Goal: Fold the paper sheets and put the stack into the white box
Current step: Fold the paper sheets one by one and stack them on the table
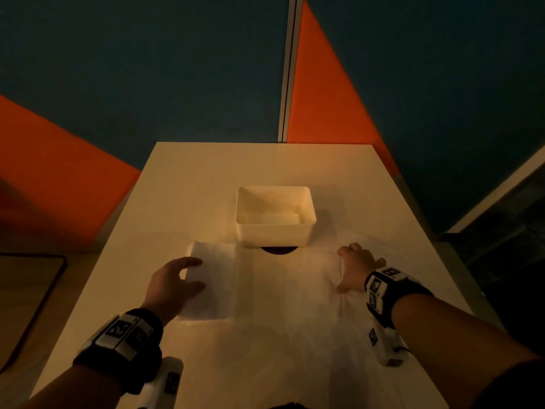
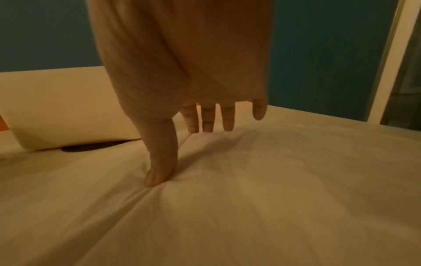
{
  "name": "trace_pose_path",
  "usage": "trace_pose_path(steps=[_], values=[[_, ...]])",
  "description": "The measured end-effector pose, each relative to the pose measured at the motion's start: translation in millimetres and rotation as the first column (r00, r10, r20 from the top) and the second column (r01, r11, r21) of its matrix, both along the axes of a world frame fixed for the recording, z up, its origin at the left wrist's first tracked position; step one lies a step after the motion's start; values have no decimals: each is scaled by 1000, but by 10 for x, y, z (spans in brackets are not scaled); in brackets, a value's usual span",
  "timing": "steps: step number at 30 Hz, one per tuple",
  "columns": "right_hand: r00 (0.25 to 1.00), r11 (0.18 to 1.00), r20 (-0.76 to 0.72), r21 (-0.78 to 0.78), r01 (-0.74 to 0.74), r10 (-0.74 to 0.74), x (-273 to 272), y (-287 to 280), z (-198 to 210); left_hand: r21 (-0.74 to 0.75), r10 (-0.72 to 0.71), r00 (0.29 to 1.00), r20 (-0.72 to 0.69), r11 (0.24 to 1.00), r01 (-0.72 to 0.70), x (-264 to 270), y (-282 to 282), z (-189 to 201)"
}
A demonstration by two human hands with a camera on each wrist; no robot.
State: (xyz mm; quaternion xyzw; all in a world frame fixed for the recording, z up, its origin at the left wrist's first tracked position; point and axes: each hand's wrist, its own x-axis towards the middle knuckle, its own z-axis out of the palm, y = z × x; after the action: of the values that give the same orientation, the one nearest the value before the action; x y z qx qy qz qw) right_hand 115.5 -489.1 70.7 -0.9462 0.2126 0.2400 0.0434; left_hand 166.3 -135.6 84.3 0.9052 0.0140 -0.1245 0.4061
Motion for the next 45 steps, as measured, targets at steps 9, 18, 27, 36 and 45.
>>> trace_pose_path(steps=[9, 18, 27, 36, 45], values=[[1000, 1000, 12, -26, -5, 5, 24, 15, 22, 6, -36, 998, 52, 999, 36, -4, -42, -18], [997, 992, 21, -103, -68, 70, -33, 63, 89, 73, -75, 993, 89, 995, 69, 24, -50, -83], [983, 983, 184, 183, -19, -15, -126, 57, 430, 336, -202, 959, 199, 933, 127, 5, -120, 14], [844, 643, 375, 764, -47, -384, -229, 258, 1208, -225, -238, 971, -27, 948, 226, -145, -604, 452], [658, 143, 223, 974, -175, -719, -339, 613, 1230, -804, -467, 825, -320, 594, 25, -231, -856, 820]])
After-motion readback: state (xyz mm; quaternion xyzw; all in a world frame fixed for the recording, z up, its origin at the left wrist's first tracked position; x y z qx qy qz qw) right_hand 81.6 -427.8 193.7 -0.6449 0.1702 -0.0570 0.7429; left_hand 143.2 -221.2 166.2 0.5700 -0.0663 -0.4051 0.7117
